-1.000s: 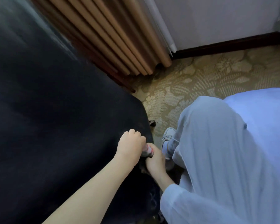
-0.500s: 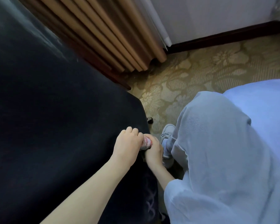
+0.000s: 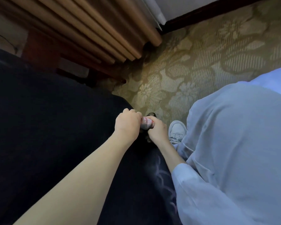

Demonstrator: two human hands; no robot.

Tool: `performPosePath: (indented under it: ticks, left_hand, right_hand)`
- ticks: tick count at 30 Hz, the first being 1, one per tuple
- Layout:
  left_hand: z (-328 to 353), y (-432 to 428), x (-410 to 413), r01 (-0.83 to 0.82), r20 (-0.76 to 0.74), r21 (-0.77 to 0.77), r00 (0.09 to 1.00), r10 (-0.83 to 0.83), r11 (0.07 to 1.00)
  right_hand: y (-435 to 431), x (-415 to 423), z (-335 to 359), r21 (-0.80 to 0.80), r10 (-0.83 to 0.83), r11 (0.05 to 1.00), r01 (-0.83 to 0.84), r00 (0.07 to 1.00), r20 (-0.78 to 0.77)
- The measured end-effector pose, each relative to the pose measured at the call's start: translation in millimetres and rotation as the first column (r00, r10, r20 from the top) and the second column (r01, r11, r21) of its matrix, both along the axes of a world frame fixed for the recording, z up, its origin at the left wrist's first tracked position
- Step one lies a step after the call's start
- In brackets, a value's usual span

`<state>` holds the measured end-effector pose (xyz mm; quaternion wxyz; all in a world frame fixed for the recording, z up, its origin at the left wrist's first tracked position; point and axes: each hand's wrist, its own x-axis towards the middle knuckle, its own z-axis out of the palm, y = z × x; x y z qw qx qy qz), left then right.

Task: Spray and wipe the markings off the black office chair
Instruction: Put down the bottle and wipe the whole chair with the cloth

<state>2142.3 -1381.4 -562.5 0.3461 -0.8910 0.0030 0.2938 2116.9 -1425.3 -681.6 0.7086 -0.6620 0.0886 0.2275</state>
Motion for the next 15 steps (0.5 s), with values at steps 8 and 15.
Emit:
performPosePath:
  ticks: [8, 15]
  left_hand:
    - [82.7, -33.4, -11.2, -0.216, -0.103, 0.129, 0.968, 0.23, 0.968]
    - [175.5, -70.2, -64.5, -0.197, 0.004, 0.175, 0.98, 0.2, 0.965]
  right_hand:
    - [-19.4, -29.3, 60.8, -0.003, 0.191, 0.981, -0.192, 0.971, 0.143]
    - [-41.1, -74.9, 133.9, 0.093, 0.165, 0.974, -0.205, 0.932, 0.323]
